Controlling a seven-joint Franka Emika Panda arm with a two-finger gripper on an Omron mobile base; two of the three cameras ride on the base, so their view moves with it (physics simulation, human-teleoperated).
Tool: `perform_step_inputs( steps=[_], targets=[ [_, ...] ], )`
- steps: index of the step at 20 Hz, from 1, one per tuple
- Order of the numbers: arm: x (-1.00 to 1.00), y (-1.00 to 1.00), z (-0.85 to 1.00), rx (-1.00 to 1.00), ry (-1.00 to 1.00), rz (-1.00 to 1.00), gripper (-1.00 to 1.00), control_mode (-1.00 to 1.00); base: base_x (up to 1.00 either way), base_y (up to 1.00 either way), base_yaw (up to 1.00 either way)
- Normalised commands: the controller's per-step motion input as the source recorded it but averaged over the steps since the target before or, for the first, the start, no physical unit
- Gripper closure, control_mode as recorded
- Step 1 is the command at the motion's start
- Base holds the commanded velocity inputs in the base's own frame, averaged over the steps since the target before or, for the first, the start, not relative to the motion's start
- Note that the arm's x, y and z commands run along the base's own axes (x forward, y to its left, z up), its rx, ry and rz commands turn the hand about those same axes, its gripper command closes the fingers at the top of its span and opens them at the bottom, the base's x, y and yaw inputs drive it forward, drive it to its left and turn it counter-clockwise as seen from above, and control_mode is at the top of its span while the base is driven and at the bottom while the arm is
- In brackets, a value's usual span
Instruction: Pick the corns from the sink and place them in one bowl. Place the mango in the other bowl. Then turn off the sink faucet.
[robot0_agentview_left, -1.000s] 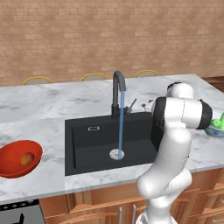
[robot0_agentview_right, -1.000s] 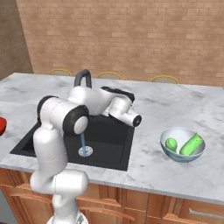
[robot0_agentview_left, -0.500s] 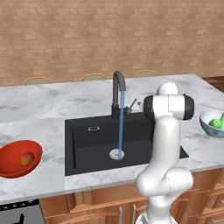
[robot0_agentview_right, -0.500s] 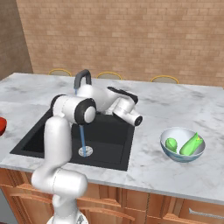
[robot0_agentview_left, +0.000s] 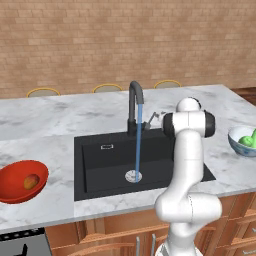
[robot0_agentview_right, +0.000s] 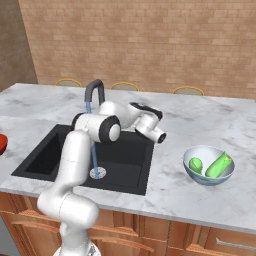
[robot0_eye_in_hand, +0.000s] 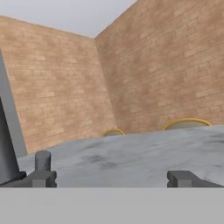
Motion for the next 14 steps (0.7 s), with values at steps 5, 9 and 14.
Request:
perform_step_inputs(
  steps=[5, 9, 14],
  targets=[
    [0.0, 0.5, 0.0, 0.04, 0.01, 0.01, -1.0, -1.0, 0.0, 0.0, 0.0],
    [0.0, 1.0, 0.0, -0.03, 0.02, 0.0, -1.0, -1.0, 0.0, 0.0, 0.0],
    [0.0, 1.0, 0.16, -0.12, 0.0, 0.03, -1.0, -1.0, 0.0, 0.0, 0.0]
  ],
)
